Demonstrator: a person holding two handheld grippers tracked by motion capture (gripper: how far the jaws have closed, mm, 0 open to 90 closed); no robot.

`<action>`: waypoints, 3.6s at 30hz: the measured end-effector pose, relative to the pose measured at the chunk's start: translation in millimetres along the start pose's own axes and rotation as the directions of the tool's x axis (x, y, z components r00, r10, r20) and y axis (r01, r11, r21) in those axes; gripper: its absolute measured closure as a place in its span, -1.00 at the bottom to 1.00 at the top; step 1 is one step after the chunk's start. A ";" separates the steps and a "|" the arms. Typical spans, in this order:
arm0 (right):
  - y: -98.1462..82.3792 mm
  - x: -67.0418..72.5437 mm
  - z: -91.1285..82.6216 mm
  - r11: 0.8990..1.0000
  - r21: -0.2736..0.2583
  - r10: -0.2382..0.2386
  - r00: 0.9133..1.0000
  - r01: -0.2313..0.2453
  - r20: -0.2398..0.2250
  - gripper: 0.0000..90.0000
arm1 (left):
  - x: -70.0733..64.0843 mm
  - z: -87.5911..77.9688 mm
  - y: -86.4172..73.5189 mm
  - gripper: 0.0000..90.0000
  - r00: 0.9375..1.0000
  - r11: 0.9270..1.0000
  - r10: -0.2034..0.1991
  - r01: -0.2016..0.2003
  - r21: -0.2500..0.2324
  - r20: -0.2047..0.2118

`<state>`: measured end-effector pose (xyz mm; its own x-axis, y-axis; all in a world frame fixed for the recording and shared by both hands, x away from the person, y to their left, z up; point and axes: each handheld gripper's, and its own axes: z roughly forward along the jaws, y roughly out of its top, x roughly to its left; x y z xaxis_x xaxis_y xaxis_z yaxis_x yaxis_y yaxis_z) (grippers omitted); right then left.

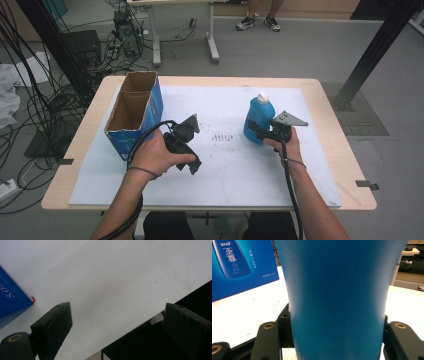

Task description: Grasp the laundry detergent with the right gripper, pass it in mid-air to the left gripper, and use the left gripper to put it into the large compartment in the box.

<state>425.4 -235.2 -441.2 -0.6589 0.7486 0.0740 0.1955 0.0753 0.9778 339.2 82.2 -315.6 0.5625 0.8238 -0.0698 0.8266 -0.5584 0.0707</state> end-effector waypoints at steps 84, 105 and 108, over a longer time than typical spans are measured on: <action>0.5 -0.3 -0.2 1.000 0.003 -0.024 1.000 0.024 -0.003 -0.05 | -2.7 -2.6 -3.5 -0.79 1.000 1.000 -0.003 0.003 -0.003 -0.012; 0.7 0.5 -0.5 1.000 0.004 -0.031 1.000 0.031 -0.001 -0.04 | -1.6 -2.8 -0.6 -0.80 1.000 1.000 -0.004 0.004 -0.004 -0.018; 1.3 0.7 -0.4 0.999 0.006 -0.037 0.999 0.037 -0.002 -0.04 | -1.1 -5.1 0.3 -0.80 1.000 1.000 -0.002 0.002 -0.004 -0.023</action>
<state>424.9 -234.9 -439.8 -0.6671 0.7440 0.0383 0.1755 0.1070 0.9786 338.7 81.6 -310.4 0.5605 0.8269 -0.0467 0.8274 -0.5566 0.0748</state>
